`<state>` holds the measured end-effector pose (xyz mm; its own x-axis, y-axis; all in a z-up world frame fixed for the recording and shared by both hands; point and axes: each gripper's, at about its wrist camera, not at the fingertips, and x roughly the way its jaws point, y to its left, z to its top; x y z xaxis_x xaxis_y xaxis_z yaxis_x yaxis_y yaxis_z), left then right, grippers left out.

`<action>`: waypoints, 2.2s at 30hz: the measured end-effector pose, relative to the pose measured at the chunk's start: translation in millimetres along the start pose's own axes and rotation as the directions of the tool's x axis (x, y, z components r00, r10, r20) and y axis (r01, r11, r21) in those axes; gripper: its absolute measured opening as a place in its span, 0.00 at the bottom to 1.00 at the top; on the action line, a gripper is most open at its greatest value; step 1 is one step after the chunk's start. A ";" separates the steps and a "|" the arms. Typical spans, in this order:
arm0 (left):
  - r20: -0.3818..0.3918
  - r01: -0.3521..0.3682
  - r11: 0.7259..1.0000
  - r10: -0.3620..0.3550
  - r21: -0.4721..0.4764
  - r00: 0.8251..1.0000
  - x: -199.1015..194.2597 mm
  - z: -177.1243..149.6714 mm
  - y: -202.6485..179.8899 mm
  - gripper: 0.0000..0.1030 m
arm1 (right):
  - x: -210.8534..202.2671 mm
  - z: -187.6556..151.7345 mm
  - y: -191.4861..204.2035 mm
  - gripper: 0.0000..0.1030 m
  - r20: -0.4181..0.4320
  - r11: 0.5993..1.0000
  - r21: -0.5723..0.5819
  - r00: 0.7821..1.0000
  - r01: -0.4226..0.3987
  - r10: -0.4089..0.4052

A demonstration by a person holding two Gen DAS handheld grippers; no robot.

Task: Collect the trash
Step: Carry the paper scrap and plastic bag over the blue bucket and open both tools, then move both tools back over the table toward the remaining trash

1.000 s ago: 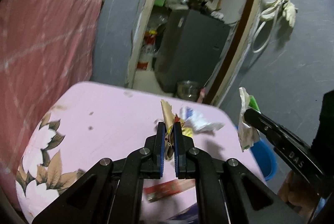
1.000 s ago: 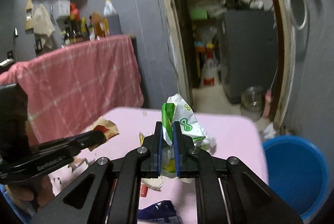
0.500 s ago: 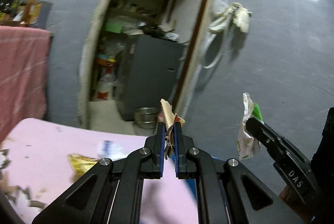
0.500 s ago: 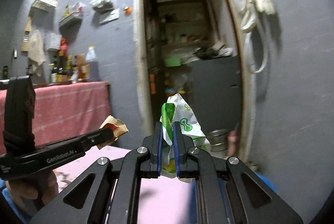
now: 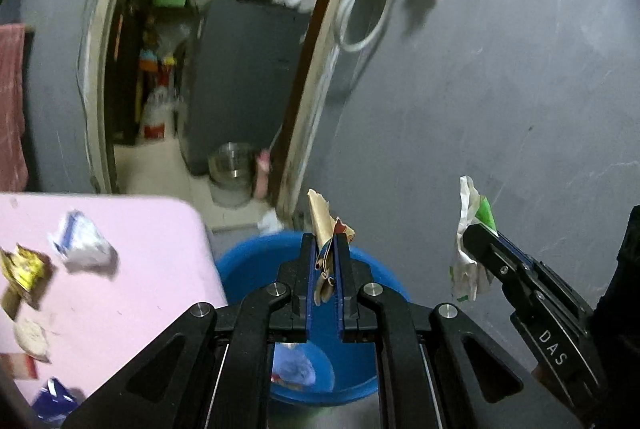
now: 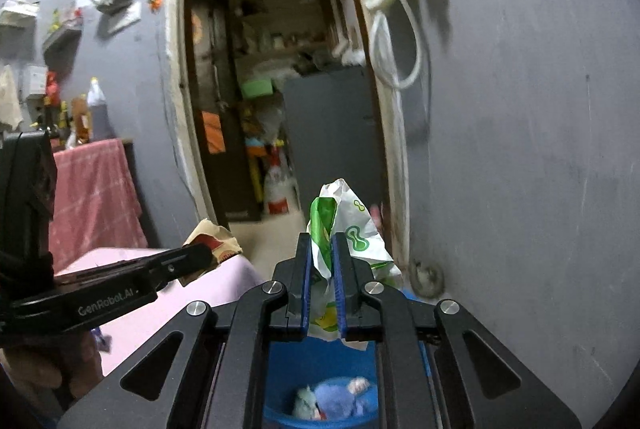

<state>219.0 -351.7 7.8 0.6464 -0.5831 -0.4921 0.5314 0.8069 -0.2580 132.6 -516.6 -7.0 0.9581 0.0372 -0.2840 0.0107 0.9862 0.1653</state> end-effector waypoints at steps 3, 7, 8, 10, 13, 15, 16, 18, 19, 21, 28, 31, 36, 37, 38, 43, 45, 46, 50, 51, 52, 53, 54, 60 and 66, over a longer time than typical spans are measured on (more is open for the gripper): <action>-0.066 -0.002 1.000 0.000 -0.028 0.998 18.1 -7.1 2.3 0.06 | 10.4 -9.0 -13.2 0.10 -0.056 0.999 0.032 0.998 -0.001 0.002; -0.129 -0.016 0.998 0.008 -0.061 0.992 34.3 -15.1 8.4 0.10 | 22.4 -19.4 -22.2 0.11 -0.121 0.997 0.071 0.992 -0.010 0.019; -0.142 -0.020 0.997 0.010 -0.068 0.990 36.6 -17.0 10.3 0.12 | 24.0 -21.2 -23.4 0.11 -0.131 0.997 0.078 0.991 -0.011 0.022; -0.156 -0.025 0.996 0.012 -0.085 0.988 39.3 -21.0 13.9 0.24 | 29.3 -23.4 -24.2 0.12 -0.152 0.996 0.088 0.988 -0.014 0.027; -0.168 -0.030 0.994 0.012 -0.109 0.986 38.0 -22.1 22.9 0.30 | 34.0 -25.9 -24.8 0.22 -0.174 0.995 0.094 0.984 -0.015 0.031; -0.175 -0.038 0.993 0.017 -0.114 0.984 34.1 -22.7 25.7 0.30 | 35.6 -25.7 -26.0 0.27 -0.176 0.995 0.096 0.984 -0.016 0.033; -0.177 -0.041 0.992 0.020 -0.117 0.984 31.4 -23.4 27.8 0.31 | 35.8 -25.3 -25.9 0.27 -0.177 0.995 0.096 0.984 -0.018 0.035; -0.168 -0.045 0.992 0.024 -0.119 0.985 24.6 -22.7 29.8 0.36 | 34.5 -24.9 -25.4 0.28 -0.173 0.996 0.091 0.985 -0.013 0.029; -0.159 -0.048 0.992 0.028 -0.121 0.987 20.3 -22.6 31.4 0.40 | 32.5 -24.3 -24.4 0.28 -0.167 0.996 0.088 0.986 -0.013 0.028; -0.134 -0.052 0.991 0.035 -0.126 0.990 10.3 -22.0 34.9 0.42 | 30.0 -20.3 -20.9 0.36 -0.156 0.996 0.086 0.987 -0.013 0.026; -0.002 -0.090 0.990 0.090 -0.112 0.996 -40.0 -11.5 49.5 0.61 | 8.2 1.1 7.3 0.53 -0.057 0.998 0.055 0.998 -0.036 0.039; 0.071 -0.121 0.987 0.129 -0.108 0.989 -67.7 -8.2 59.2 0.81 | -0.7 10.4 22.0 0.70 -0.014 0.997 0.045 0.998 -0.058 0.058; 0.171 -0.179 0.978 0.195 -0.107 0.966 -109.6 -3.9 76.5 0.93 | -15.3 19.6 48.6 0.82 0.049 0.994 0.034 0.994 -0.104 0.102; 0.187 -0.190 0.976 0.207 -0.108 0.960 -118.5 -4.2 80.8 0.93 | -18.6 20.5 55.1 0.83 0.062 0.993 0.030 0.992 -0.113 0.111; 0.203 -0.198 0.974 0.217 -0.107 0.955 -127.3 -4.7 85.3 0.93 | -21.6 21.3 61.7 0.86 0.075 0.992 0.024 0.990 -0.122 0.120; 0.258 -0.243 0.964 0.264 -0.110 0.930 -164.9 -10.0 103.7 0.95 | -33.0 25.0 93.2 0.98 0.143 0.989 -0.014 0.979 -0.144 0.145; 0.272 -0.255 0.960 0.277 -0.113 0.921 -177.8 -12.7 110.0 0.96 | -37.9 24.9 103.2 1.00 0.162 0.989 -0.027 0.975 -0.148 0.151; 0.280 -0.263 0.958 0.286 -0.117 0.916 -185.2 -14.0 114.5 0.97 | -40.9 24.3 110.3 1.00 0.177 0.988 -0.033 0.972 -0.151 0.154; 0.298 -0.291 0.947 0.318 -0.133 0.900 -208.2 -19.0 130.1 0.97 | -48.2 22.4 129.2 1.00 0.213 0.985 -0.040 0.961 -0.169 0.174; 0.300 -0.302 0.944 0.329 -0.135 0.895 -214.7 -20.7 134.9 0.97 | -49.2 22.0 133.3 1.00 0.216 0.984 -0.044 0.960 -0.170 0.175; 0.300 -0.312 0.941 0.338 -0.134 0.892 -219.9 -22.4 139.0 0.97 | -49.7 20.7 139.9 1.00 0.220 0.984 -0.053 0.959 -0.171 0.179; 0.300 -0.324 0.937 0.349 -0.131 0.888 -225.2 -24.7 142.4 0.97 | -50.3 19.4 144.2 1.00 0.219 0.983 -0.061 0.959 -0.172 0.181; 0.299 -0.336 0.933 0.359 -0.128 0.884 -228.8 -26.5 145.7 0.97 | -50.7 17.6 149.6 1.00 0.217 0.983 -0.070 0.959 -0.171 0.183; 0.269 -0.382 0.911 0.412 -0.157 0.871 -248.9 -46.2 177.3 0.97 | -46.1 6.8 171.3 1.00 0.187 0.976 -0.098 0.960 -0.195 0.211; 0.209 -0.379 0.907 0.412 -0.181 0.887 -251.7 -61.6 202.6 0.97 | -30.4 -3.9 190.5 1.00 0.121 0.965 -0.122 0.962 -0.231 0.245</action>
<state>130.2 -35.7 28.2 0.9067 -0.2041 -0.3690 0.1380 0.9705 -0.1977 104.4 -329.3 29.5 0.9589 0.2579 -0.1185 -0.2455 0.9632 0.1094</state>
